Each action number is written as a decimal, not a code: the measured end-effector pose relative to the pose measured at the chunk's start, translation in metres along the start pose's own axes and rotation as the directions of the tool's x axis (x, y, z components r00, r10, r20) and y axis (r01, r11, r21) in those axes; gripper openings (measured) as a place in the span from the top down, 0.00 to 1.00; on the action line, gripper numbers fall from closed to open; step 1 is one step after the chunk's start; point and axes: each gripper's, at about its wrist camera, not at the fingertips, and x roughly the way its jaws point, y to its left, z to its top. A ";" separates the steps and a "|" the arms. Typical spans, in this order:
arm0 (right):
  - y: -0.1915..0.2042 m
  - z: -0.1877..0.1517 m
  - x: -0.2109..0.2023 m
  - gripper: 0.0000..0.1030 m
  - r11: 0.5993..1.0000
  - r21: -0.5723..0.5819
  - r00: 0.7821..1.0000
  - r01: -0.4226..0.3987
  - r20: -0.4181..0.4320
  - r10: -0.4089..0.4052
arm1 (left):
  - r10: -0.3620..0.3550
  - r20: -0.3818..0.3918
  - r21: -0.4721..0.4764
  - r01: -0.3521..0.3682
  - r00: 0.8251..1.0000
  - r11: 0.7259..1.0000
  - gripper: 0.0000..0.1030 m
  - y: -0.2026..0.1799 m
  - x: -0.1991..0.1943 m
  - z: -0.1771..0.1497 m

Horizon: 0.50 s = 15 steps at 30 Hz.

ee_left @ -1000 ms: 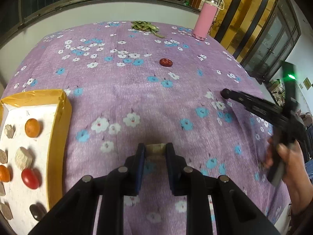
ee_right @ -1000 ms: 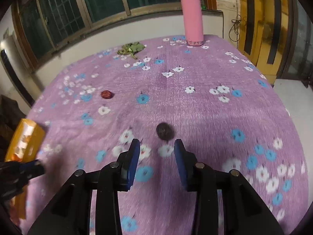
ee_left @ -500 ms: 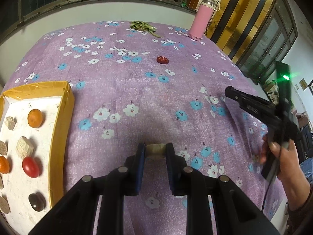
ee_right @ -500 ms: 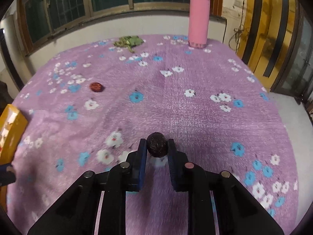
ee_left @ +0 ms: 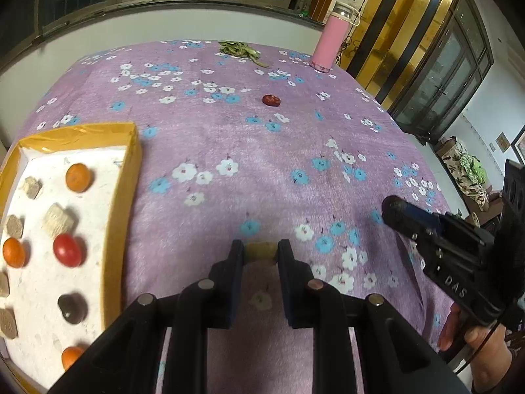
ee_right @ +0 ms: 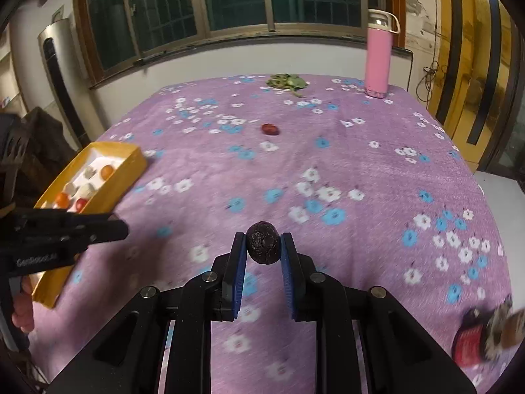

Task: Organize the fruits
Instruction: 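Carry the beige piece and plum into the white tray and open both tools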

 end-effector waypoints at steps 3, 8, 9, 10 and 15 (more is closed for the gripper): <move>0.015 -0.003 -0.001 0.81 0.999 0.012 0.999 -0.034 -0.014 0.034 | -0.003 0.006 -0.009 0.003 1.000 1.000 0.77 0.008 -0.009 -0.006; 0.049 -0.004 0.004 0.81 0.996 -0.021 0.996 -0.082 -0.034 0.081 | -0.001 0.030 -0.042 0.003 1.000 0.999 0.77 0.031 -0.029 -0.013; 0.058 -0.002 0.006 0.81 0.995 -0.030 0.995 -0.094 -0.037 0.093 | 0.004 0.035 -0.050 -0.002 0.999 0.999 0.77 0.037 -0.033 -0.013; 0.066 -0.001 0.007 0.81 0.993 -0.035 0.993 -0.110 -0.040 0.108 | 0.010 0.042 -0.059 -0.007 0.999 0.998 0.77 0.044 -0.038 -0.015; 0.108 0.008 0.015 0.81 0.983 -0.072 0.984 -0.171 -0.051 0.168 | 0.056 0.061 -0.103 -0.050 0.997 0.993 0.77 0.083 -0.058 -0.020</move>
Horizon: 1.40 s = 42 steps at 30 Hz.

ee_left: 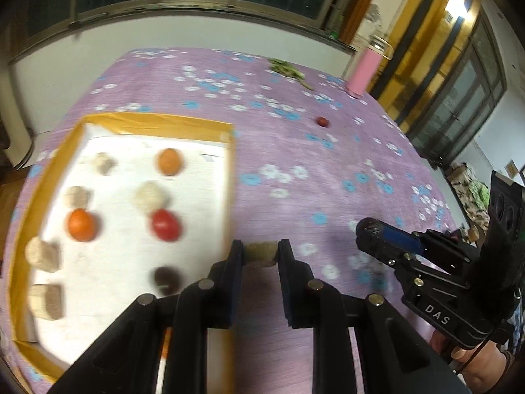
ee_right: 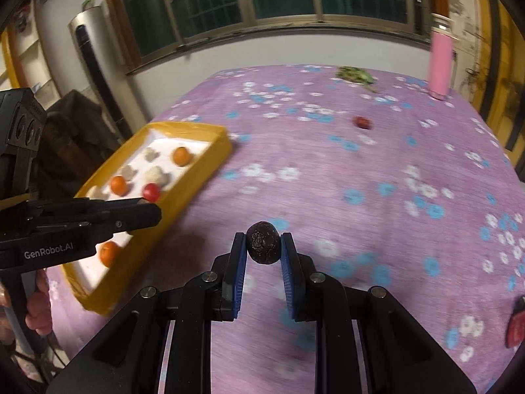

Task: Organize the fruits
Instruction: 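Carry the beige piece and plum into the white tray and open both tools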

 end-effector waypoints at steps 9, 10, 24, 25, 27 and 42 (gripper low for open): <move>0.055 0.029 0.034 0.81 0.996 -0.045 0.997 -0.072 -0.019 0.071 | 0.084 0.001 -0.054 -0.084 0.996 0.995 0.77 0.077 -0.013 0.011; 0.059 0.032 0.038 0.81 0.996 -0.046 0.997 -0.075 -0.021 0.074 | 0.089 0.003 -0.055 -0.089 0.996 0.995 0.77 0.084 -0.013 0.014; 0.079 0.090 0.109 0.81 0.999 -0.003 0.997 -0.042 -0.069 0.042 | 0.093 -0.023 -0.023 -0.093 0.995 0.995 0.77 0.136 0.027 0.077; 0.080 0.093 0.114 0.81 0.999 -0.003 0.997 -0.035 -0.072 0.034 | 0.098 -0.028 -0.021 -0.098 0.995 0.995 0.77 0.136 0.033 0.082; 0.080 0.100 0.123 0.81 1.000 -0.005 0.997 -0.019 -0.078 0.019 | 0.099 -0.036 -0.021 -0.100 0.994 0.995 0.77 0.139 0.043 0.090; 0.075 0.112 0.167 0.81 0.999 -0.033 0.991 0.031 -0.129 -0.035 | 0.115 -0.111 -0.014 -0.117 0.987 0.993 0.77 0.149 0.094 0.108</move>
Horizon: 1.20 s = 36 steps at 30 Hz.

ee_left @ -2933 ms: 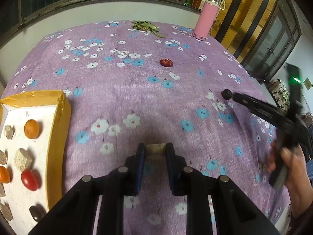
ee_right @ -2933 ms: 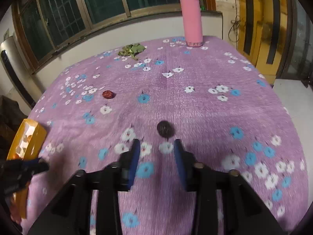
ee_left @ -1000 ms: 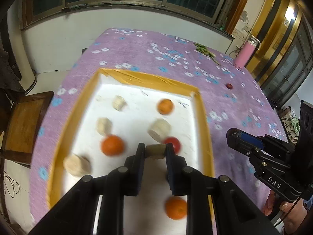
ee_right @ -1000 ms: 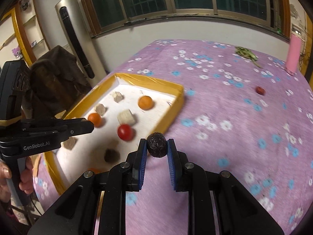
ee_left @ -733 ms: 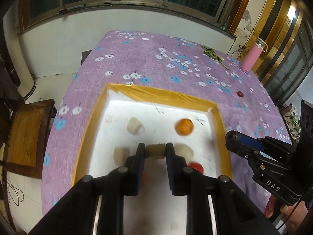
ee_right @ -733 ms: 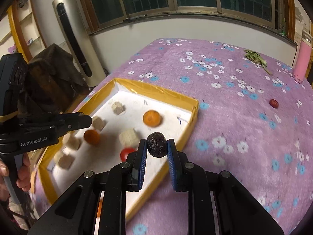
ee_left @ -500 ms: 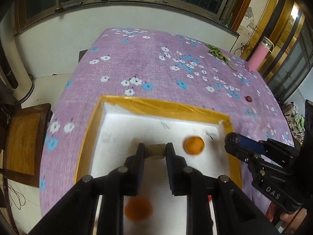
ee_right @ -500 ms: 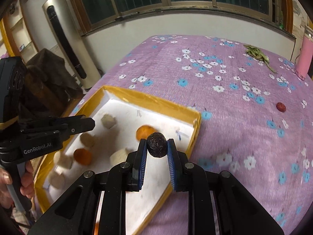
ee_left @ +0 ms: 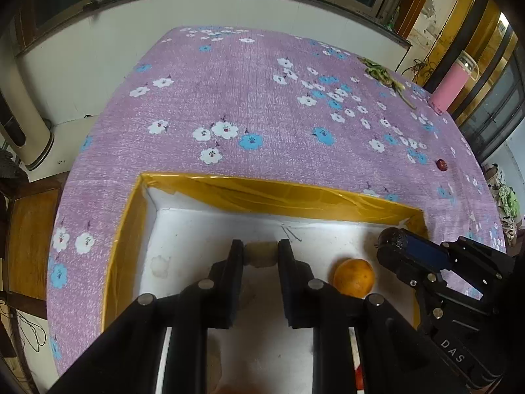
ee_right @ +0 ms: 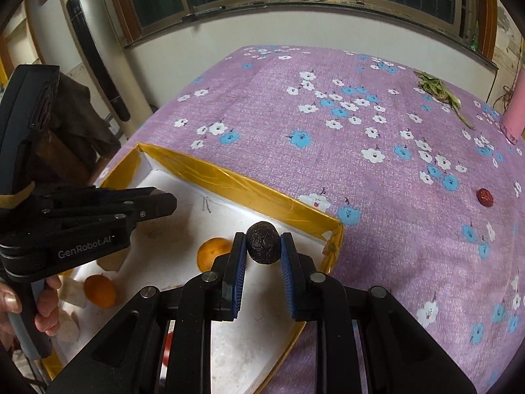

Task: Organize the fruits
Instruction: 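Carry the beige piece and plum into the white tray and open both tools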

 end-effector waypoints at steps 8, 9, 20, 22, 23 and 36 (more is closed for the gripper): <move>0.010 0.002 0.012 0.81 0.996 -0.079 0.999 0.042 -0.023 -0.044 | 0.033 -0.006 0.019 -0.033 0.999 0.999 0.77 0.001 0.011 0.004; 0.012 0.002 0.013 0.81 0.995 -0.088 0.998 0.047 -0.027 -0.049 | 0.035 -0.006 0.020 -0.035 0.999 0.999 0.77 0.001 0.012 0.004; 0.017 0.001 0.021 0.81 0.989 -0.130 0.997 0.071 -0.025 -0.075 | 0.056 0.014 0.055 -0.057 0.998 0.997 0.76 -0.002 0.014 0.006; 0.019 0.000 0.020 0.81 0.988 -0.136 0.996 0.079 -0.022 -0.083 | 0.063 0.014 0.057 -0.064 0.998 0.996 0.72 -0.001 0.014 0.005; 0.019 0.000 0.019 0.81 0.987 -0.137 0.996 0.081 -0.022 -0.085 | 0.065 0.014 0.058 -0.065 0.998 0.996 0.71 -0.001 0.013 0.005; 0.019 -0.017 -0.019 0.70 0.992 -0.083 0.996 0.092 0.010 -0.092 | 0.117 0.027 0.049 -0.118 0.993 0.992 0.41 0.005 -0.002 -0.012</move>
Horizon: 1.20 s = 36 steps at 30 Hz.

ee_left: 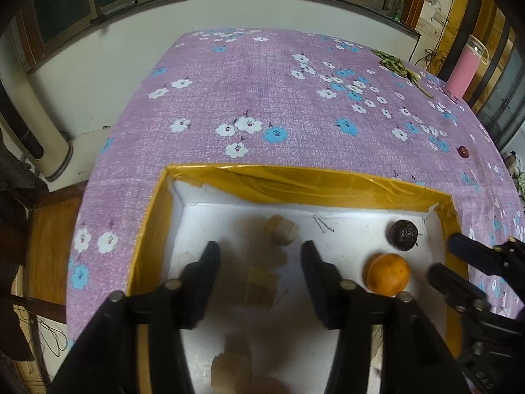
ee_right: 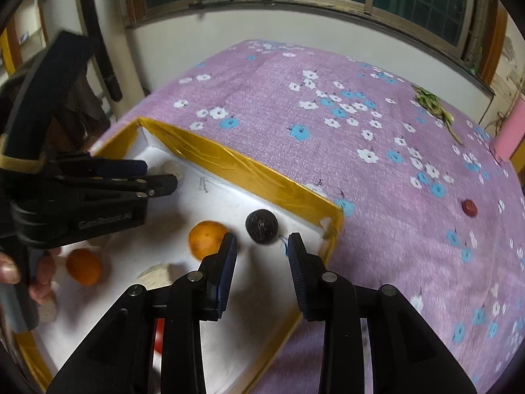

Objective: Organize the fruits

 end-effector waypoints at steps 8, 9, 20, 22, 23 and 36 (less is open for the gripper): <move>0.004 -0.024 -0.041 0.66 1.000 0.007 1.000 -0.018 0.008 0.018 | 0.035 0.050 0.036 -0.037 0.998 0.999 0.26 -0.004 -0.030 -0.015; 0.004 -0.026 -0.044 0.65 1.000 0.010 1.000 -0.022 0.009 0.022 | 0.041 0.056 0.034 -0.043 0.998 0.999 0.23 -0.003 -0.034 -0.018; 0.001 -0.069 -0.079 0.48 0.997 0.043 0.998 -0.067 -0.001 0.067 | 0.130 0.113 -0.075 -0.122 0.985 0.990 0.08 -0.008 -0.095 -0.071; 0.003 -0.080 -0.088 0.32 0.998 0.029 0.998 -0.057 0.015 0.056 | 0.125 0.128 -0.114 -0.110 0.984 0.987 0.07 -0.009 -0.107 -0.084; 0.004 -0.086 -0.095 0.32 0.998 0.023 0.998 -0.059 0.026 0.058 | 0.128 0.137 -0.135 -0.110 0.982 0.985 0.07 -0.010 -0.112 -0.091; 0.024 -0.154 -0.145 0.21 1.000 0.006 0.999 -0.026 0.042 0.025 | 0.168 0.217 -0.203 -0.124 0.961 0.971 0.05 -0.043 -0.161 -0.176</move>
